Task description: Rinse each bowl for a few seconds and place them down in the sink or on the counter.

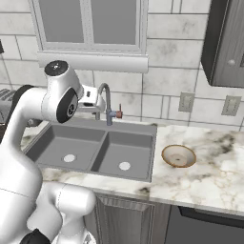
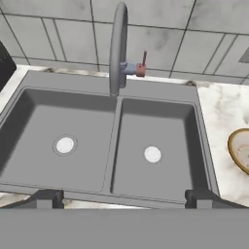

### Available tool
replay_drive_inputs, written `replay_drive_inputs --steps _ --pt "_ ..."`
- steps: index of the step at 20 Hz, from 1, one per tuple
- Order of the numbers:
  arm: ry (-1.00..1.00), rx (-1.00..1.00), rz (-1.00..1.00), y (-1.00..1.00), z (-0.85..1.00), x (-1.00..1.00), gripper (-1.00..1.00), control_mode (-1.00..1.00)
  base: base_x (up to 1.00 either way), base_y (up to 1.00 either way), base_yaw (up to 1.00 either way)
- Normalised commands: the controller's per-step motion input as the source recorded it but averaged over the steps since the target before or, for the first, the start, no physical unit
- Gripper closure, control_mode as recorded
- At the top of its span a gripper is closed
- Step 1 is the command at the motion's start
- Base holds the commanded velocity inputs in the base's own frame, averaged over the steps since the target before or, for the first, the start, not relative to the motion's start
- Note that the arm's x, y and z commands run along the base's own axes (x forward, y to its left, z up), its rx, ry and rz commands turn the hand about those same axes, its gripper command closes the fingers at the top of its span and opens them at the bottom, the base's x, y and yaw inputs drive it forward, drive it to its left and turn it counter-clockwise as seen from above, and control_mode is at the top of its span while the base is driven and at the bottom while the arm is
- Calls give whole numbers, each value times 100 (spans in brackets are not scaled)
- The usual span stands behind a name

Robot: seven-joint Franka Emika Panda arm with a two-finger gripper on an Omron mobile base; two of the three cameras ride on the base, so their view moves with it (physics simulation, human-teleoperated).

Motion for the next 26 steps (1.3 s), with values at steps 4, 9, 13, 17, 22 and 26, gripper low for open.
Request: replay_drive_inputs --steps 4,9,13,17,22,26 --pt "-7 -2 2 -29 1 -7 -100 -100 0 0 0" --pt "-8 -1 4 -28 2 -3 -100 -100 0 0 0" --pt "-11 2 4 -24 0 0 -100 -100 0 0 0" --pt "-11 0 5 -16 0 7 -100 -100 0 0 0" --pt "-10 0 5 -13 -4 12 -100 -100 0 0 0" --pt "-11 1 5 -9 -12 8 -100 -100 0 0 0"
